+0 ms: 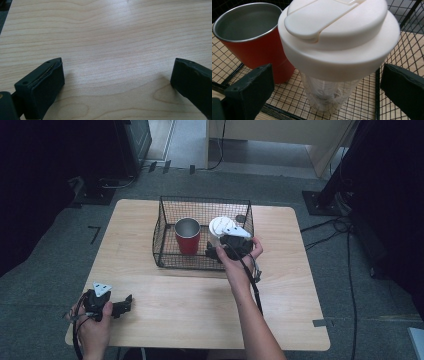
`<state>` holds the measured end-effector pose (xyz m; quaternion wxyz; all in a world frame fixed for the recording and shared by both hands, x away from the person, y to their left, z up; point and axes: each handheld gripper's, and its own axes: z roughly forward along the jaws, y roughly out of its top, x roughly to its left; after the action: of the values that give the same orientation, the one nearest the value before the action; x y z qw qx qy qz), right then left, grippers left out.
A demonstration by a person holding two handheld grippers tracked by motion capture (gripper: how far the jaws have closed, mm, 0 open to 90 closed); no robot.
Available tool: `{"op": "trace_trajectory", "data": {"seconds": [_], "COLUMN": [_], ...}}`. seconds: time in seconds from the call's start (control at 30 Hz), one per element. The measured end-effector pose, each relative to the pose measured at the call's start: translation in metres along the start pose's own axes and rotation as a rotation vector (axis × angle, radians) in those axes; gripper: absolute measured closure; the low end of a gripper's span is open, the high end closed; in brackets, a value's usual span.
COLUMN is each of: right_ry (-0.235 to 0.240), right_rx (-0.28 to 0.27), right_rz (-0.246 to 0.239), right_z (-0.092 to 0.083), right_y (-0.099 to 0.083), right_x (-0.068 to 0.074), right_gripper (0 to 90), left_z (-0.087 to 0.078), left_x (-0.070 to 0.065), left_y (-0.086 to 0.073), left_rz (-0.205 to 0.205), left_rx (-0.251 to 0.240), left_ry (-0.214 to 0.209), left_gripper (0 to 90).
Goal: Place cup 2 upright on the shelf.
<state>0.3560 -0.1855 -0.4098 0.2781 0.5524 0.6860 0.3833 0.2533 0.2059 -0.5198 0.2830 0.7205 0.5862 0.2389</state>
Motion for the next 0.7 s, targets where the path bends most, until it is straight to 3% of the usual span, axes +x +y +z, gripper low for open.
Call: {"op": "trace_trajectory", "data": {"seconds": [0.7], "right_ry": [0.053], "right_rx": [-0.082], "right_rz": [-0.007], "right_z": [-0.051], "right_y": [-0.023], "right_x": [-0.017], "right_gripper": [0.0], "left_z": [0.000], "left_x": [0.000], "left_y": [0.000], "left_rz": [-0.002], "left_rx": [-0.003], "left_ry": [0.001], "left_gripper": [0.0]}}
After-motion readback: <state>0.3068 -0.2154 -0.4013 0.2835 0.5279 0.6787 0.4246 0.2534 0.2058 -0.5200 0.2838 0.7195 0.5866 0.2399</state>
